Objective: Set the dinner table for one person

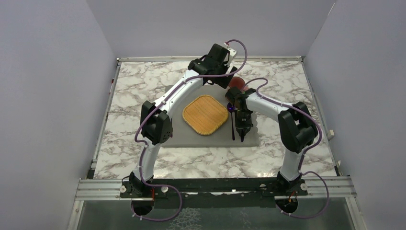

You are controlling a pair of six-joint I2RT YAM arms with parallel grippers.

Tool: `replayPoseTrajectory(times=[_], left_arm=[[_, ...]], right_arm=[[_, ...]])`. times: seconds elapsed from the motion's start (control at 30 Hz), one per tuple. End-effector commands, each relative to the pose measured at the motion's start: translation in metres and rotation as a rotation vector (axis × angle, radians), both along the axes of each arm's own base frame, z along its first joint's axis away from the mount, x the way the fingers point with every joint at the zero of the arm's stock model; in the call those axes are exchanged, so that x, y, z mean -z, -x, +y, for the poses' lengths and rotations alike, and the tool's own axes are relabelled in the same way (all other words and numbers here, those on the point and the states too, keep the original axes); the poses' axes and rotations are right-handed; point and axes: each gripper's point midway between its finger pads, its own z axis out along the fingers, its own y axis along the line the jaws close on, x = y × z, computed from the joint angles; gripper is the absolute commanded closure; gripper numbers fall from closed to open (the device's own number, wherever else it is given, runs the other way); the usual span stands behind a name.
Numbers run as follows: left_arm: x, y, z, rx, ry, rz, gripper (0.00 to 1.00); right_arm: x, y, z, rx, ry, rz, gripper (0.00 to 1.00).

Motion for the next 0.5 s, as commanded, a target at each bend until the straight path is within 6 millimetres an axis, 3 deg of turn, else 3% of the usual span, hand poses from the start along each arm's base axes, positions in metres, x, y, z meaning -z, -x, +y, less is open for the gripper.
replayPoseTrajectory(times=[0.0,0.47], left_arm=[[-0.0089,-0.0019,-0.0047,0.009,0.034,-0.011,0.1],[-0.0084,-0.0008,-0.0052,0.013,0.035,-0.007,0.1]], right_arm=[[0.0056,-0.0041,-0.0009,-0.003,0.021,-0.013,0.92],[0.0095,0.0017,-0.0046,0.001,0.031,-0.005,0.73]])
